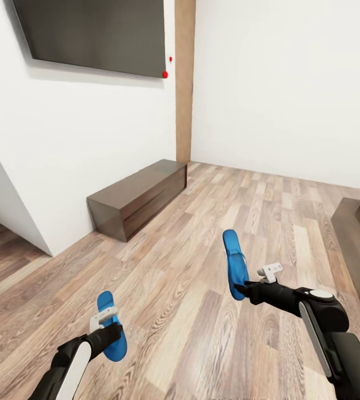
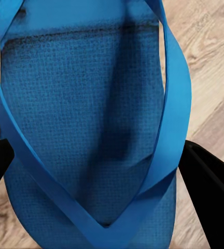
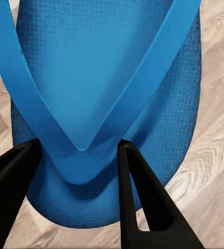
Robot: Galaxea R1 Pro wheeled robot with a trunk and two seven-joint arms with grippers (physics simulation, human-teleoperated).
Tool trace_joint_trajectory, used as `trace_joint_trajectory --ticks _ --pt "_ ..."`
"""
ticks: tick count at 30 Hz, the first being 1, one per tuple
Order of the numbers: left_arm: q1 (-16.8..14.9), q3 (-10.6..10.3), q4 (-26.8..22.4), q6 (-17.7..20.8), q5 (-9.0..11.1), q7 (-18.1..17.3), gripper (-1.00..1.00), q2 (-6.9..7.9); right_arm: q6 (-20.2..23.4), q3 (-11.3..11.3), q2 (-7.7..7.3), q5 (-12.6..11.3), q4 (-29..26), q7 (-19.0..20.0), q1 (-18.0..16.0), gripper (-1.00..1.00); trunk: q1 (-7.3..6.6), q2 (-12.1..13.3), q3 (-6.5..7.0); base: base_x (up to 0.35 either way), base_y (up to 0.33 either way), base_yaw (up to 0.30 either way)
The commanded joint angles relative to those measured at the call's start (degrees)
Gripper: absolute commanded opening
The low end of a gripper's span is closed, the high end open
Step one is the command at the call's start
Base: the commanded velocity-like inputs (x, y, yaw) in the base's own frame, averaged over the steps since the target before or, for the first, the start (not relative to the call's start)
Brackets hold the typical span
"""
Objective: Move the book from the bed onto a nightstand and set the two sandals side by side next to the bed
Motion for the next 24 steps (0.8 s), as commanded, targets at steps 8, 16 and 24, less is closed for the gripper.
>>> trace_joint_trajectory --ticks 8,16,24 --pt "-0.16 -0.31 0.17 0.17 0.53 0.51 -1.00 -0.39 1.48 0.13 -0.40 1.46 0.03 3.84 3.09 -1.00 -0.01 -0.02 -0.05 -0.005 0.319 -0.265" --pt "-0.34 -0.39 0.34 0.14 0.53 0.53 -1.00 -0.46 -2.96 -0.12 -0.92 5.46 0.04 4.01 6.15 -1.00 -0.01 -0.02 -0.05 -0.084 0.319 -0.265" --pt "-0.36 -0.43 0.41 0.13 0.58 0.53 -1.00 -0.49 -4.37 -0.18 -1.10 6.59 0.04 4.15 6.99 -1.00 -0.01 -0.02 -0.05 -0.121 0.319 -0.265"
